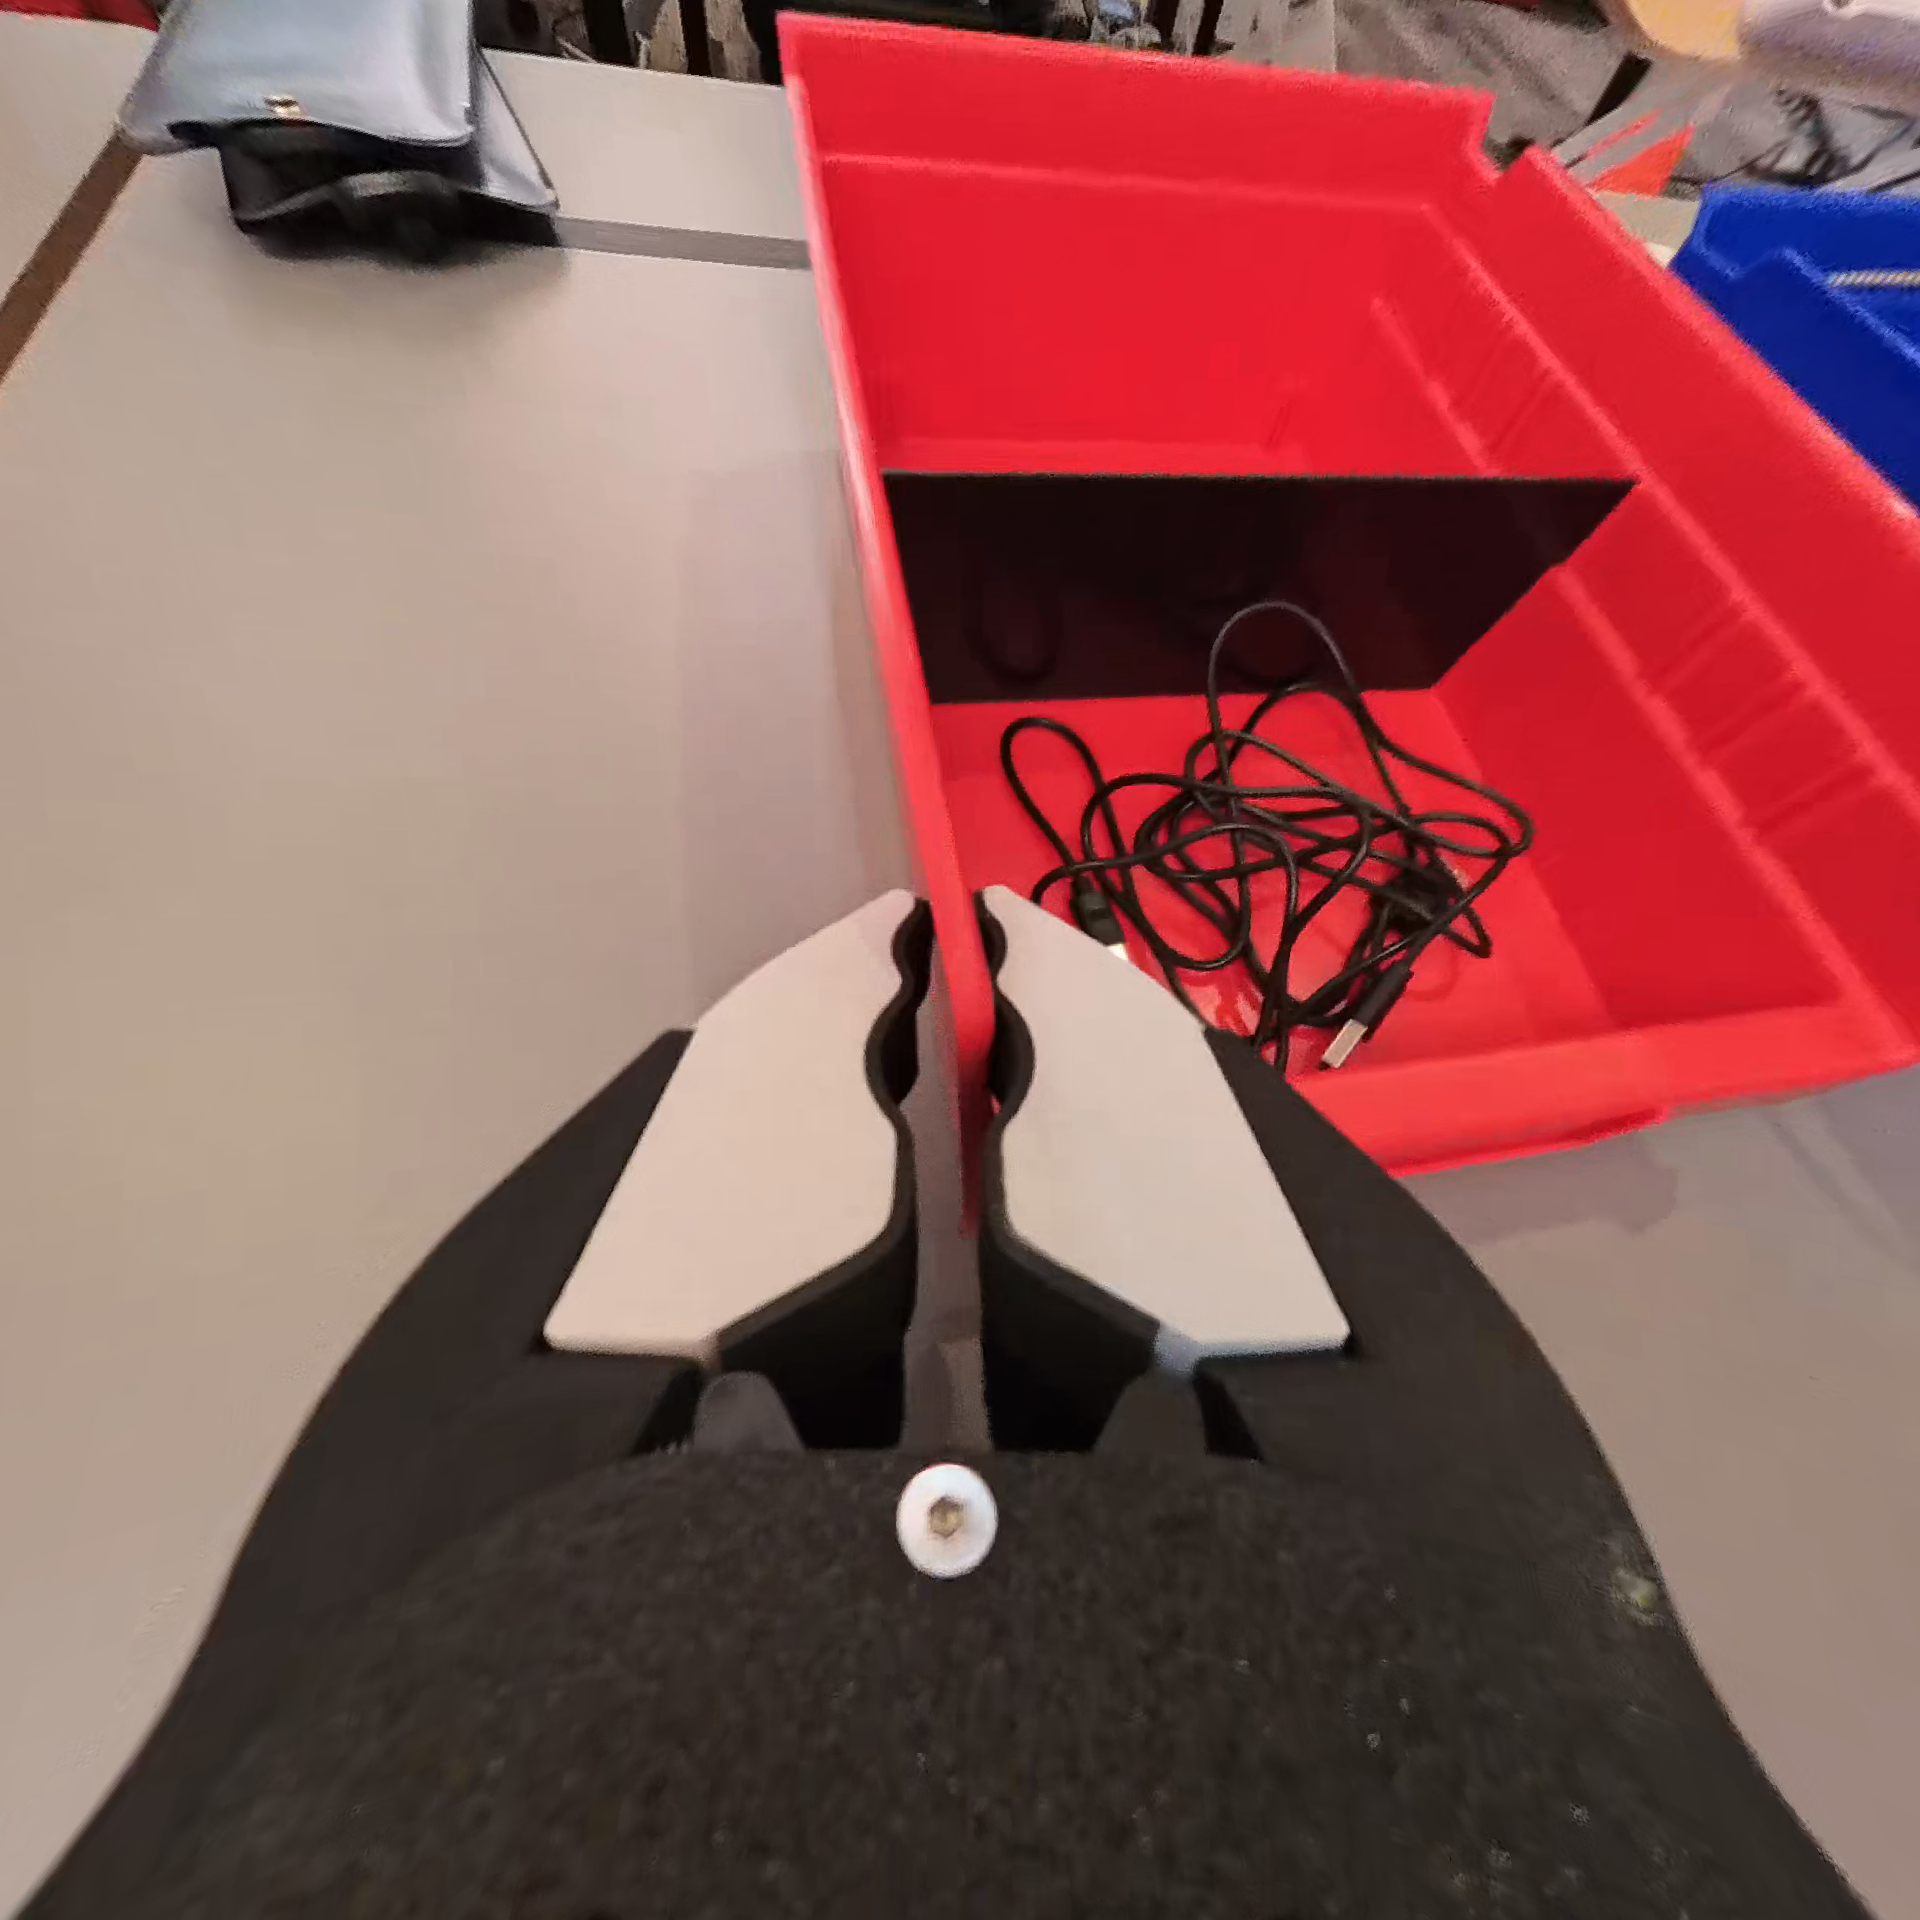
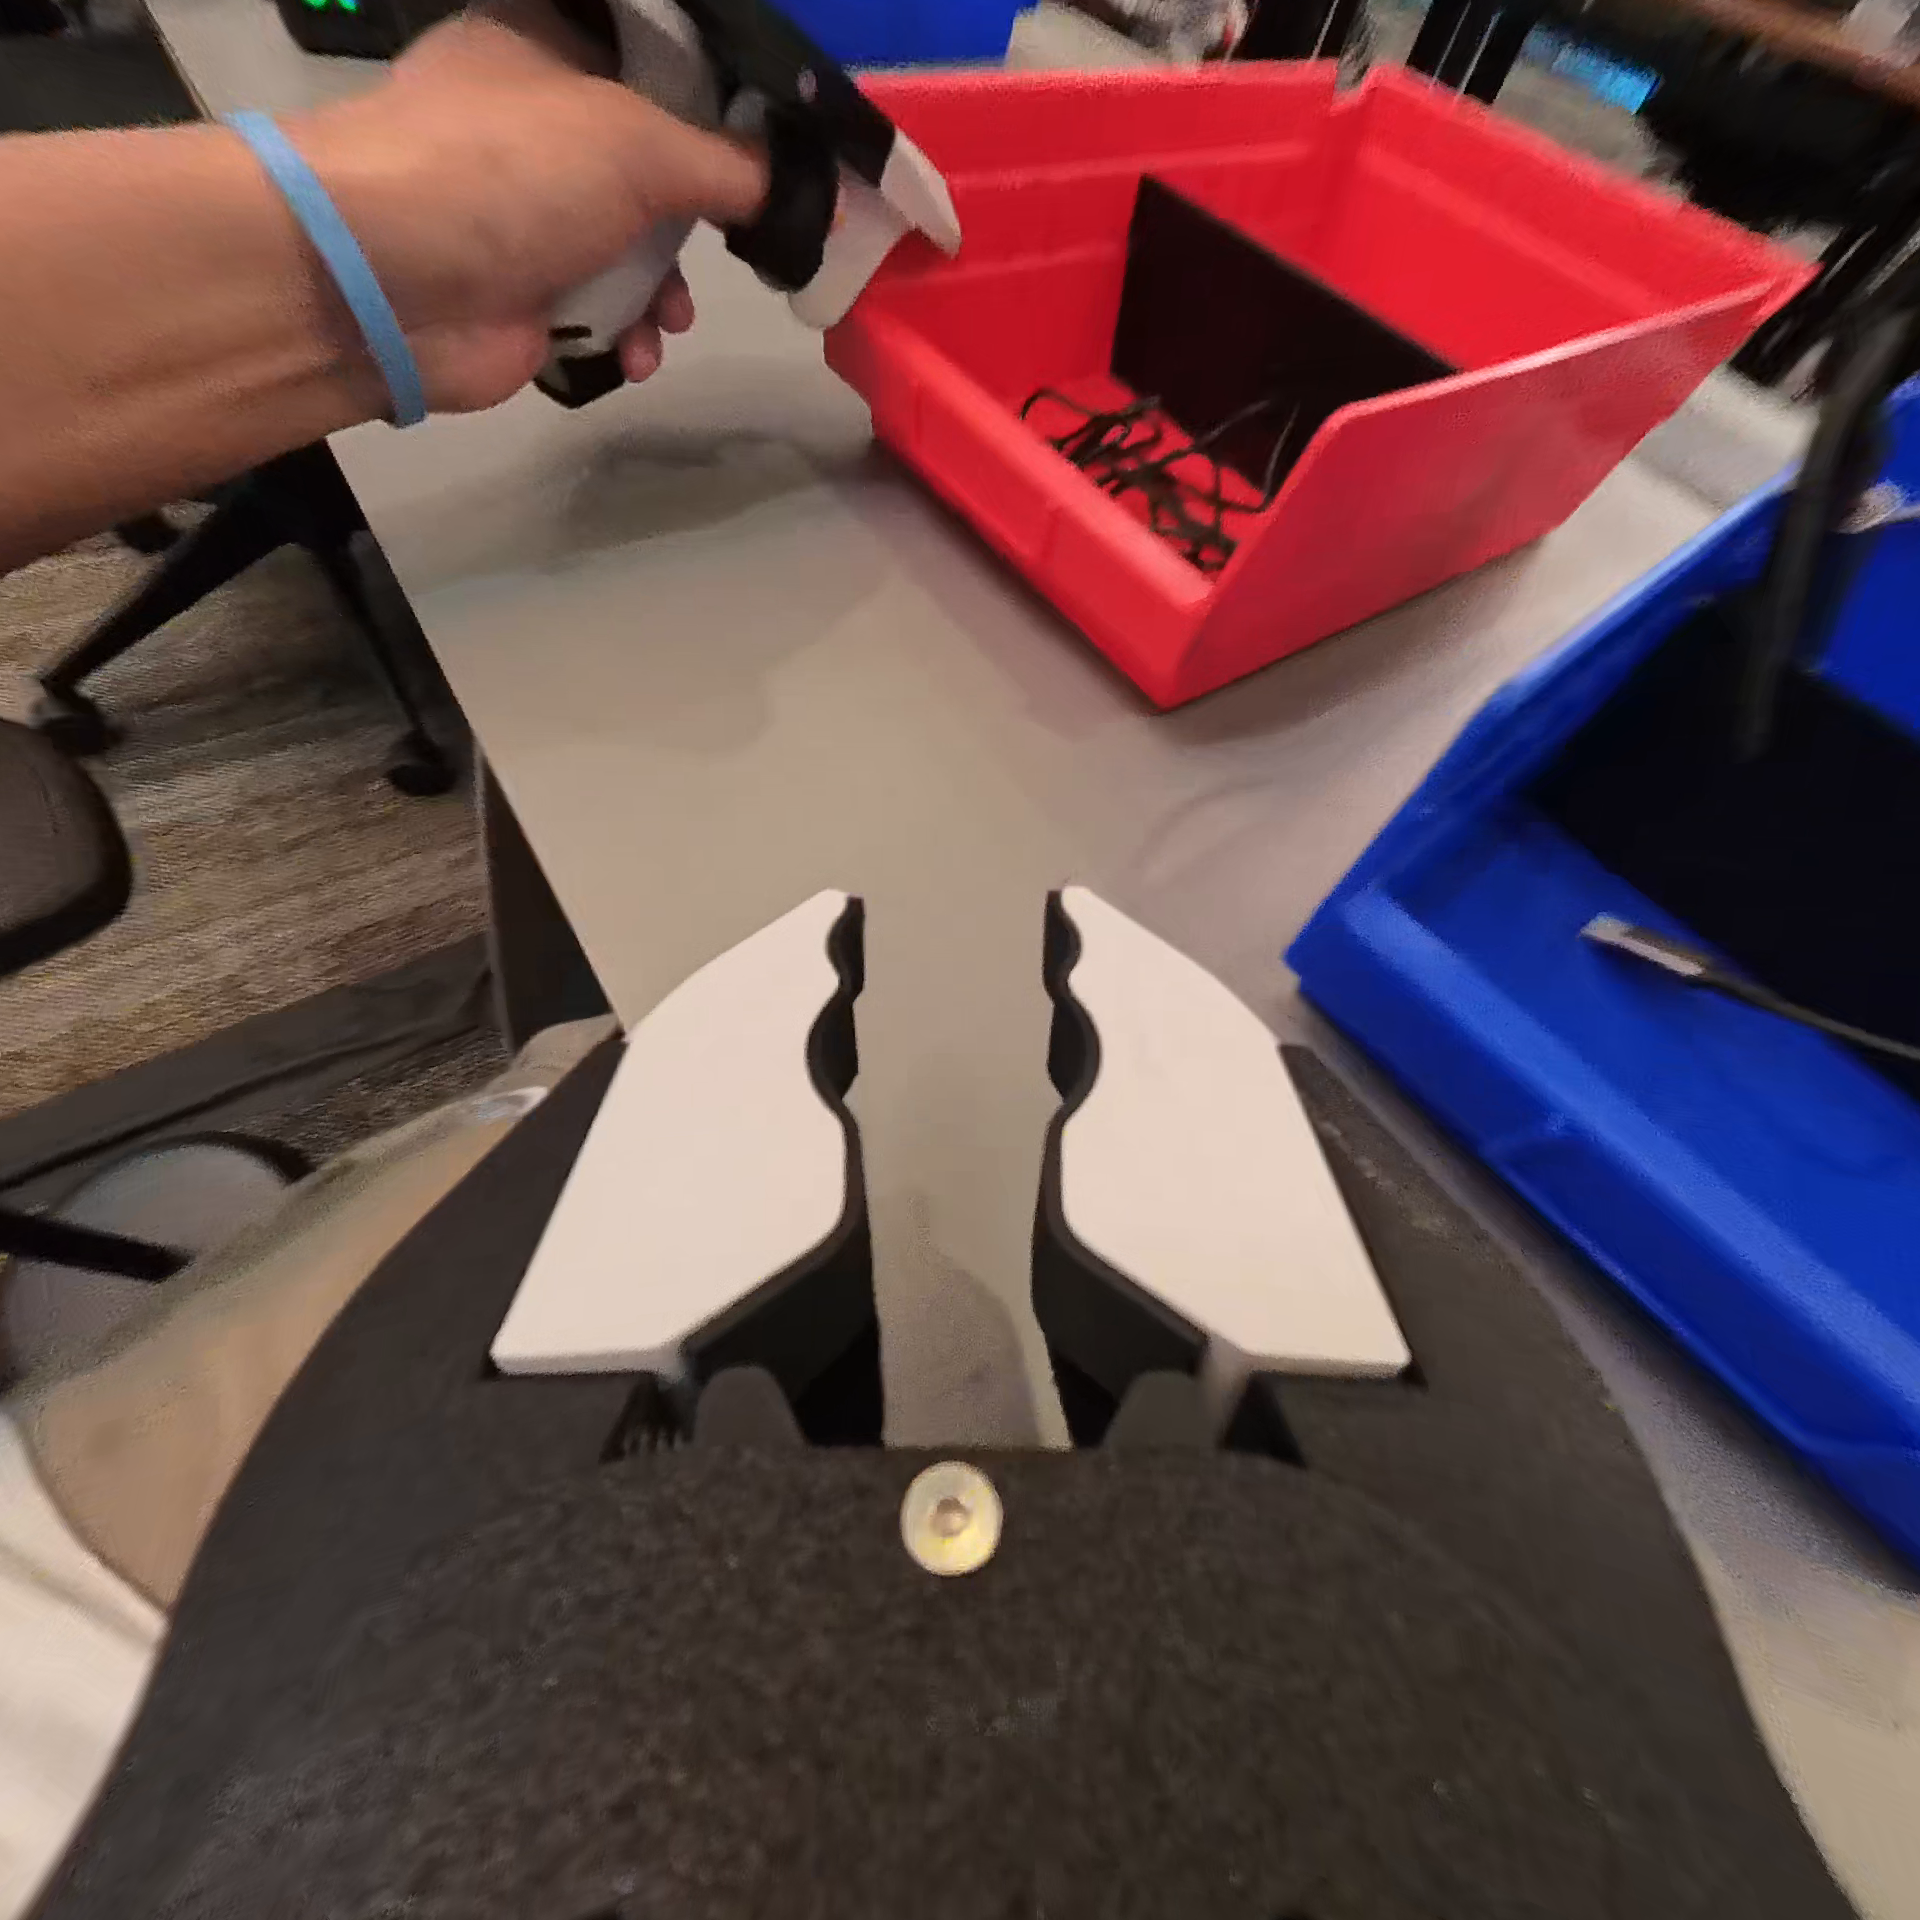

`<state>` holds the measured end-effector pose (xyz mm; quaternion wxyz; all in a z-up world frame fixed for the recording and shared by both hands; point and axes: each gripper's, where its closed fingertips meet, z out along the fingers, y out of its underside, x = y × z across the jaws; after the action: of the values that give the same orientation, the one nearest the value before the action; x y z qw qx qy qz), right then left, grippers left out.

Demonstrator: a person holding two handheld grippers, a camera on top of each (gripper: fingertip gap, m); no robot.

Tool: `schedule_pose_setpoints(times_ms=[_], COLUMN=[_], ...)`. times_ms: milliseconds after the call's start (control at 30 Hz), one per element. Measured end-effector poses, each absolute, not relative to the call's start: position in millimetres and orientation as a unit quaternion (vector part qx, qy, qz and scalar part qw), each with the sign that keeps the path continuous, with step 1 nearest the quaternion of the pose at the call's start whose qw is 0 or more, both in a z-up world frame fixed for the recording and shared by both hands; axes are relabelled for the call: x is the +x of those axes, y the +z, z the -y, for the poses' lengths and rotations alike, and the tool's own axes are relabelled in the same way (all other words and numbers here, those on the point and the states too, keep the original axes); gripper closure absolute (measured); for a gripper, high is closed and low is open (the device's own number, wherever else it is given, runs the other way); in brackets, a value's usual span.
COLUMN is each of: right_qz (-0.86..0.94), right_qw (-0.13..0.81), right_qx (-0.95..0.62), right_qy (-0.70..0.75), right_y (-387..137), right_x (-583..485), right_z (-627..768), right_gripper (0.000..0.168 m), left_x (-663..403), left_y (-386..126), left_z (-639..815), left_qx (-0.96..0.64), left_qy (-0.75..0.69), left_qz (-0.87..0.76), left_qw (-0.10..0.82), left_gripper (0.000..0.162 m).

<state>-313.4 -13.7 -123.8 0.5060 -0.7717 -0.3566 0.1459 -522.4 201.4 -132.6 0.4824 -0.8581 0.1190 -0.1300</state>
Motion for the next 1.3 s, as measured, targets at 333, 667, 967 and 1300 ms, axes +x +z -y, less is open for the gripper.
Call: schedule_pose_setpoints(times_ms=[333,667,967,1300], right_qz=[0.212,0.222,0.158,-0.031], right_qw=[0.516,0.565,0.683,0.661], right_qx=[-0.802,-0.789,-0.713,-0.749], right_qy=[0.213,0.094,0.013,-0.039], right_y=[-126.9,-98.1,37.5,24.0], right_x=[-337.3,-311.5,-207.7,94.2], right_z=[-33.5,-30.8,-31.6,-32.8], right_gripper=[0.133,0.163,0.163,0.166], left_x=[-512.4,-489.8,-389.5,-85.7], left_y=[-135.1,-97.4,32.5,25.3], left_z=[-72.7,9.6,-27.3,-63.7], left_qx=[-0.874,-0.846,-0.756,-0.719], left_qy=[-0.060,0.009,-0.021,-0.074], left_qz=[-0.108,-0.130,-0.184,-0.322], left_qw=[0.469,0.518,0.628,0.612], left_gripper=[0.156,0.148,0.149,0.145])
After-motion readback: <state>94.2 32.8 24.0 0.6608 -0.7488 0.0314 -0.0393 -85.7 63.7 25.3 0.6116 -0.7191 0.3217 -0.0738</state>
